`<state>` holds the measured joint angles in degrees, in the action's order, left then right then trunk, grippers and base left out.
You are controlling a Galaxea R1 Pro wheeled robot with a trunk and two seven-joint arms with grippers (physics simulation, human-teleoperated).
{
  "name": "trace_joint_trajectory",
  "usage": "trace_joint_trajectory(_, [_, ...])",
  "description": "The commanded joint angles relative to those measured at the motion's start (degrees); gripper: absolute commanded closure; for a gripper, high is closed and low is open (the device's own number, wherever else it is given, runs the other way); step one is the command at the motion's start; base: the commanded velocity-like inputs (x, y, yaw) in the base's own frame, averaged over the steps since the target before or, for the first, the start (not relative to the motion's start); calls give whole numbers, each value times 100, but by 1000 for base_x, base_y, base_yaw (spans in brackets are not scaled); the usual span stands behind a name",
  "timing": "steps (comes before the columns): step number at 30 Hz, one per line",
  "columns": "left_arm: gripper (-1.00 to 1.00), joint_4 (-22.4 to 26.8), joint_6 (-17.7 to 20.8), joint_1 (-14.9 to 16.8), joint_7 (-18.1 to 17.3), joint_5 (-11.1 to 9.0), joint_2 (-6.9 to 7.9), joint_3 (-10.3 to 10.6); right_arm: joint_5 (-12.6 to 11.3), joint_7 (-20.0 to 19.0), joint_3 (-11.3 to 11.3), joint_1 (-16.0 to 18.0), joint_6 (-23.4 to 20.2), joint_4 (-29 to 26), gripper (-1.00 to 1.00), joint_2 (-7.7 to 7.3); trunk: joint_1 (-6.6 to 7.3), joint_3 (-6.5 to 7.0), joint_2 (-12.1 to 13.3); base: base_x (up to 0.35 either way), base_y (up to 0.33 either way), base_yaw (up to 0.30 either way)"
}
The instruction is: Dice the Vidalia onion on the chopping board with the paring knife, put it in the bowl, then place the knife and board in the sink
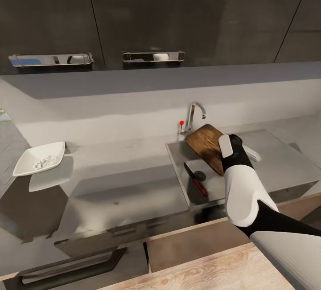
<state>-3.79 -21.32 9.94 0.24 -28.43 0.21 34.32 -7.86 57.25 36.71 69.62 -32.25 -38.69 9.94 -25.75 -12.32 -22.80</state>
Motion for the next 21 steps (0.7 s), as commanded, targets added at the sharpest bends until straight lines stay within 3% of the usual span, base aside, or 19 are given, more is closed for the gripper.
trace_joint_trajectory(1, [-100,-16,-30,4,2,-31,-4,48,-58,95,12,7,38,-4,100,5,-3,-12,-12,0,0,0])
trace_joint_trajectory(9, [-100,-15,-30,3,2,-31,-4,48,-80,583,18,4,669,173,100,5,-3,-12,-12,0,0,0])
trace_joint_trajectory(21, [-100,-16,-30,8,2,-31,-4,48,-200,577,16,6,633,292,100,5,-3,-12,-12,0,0,0])
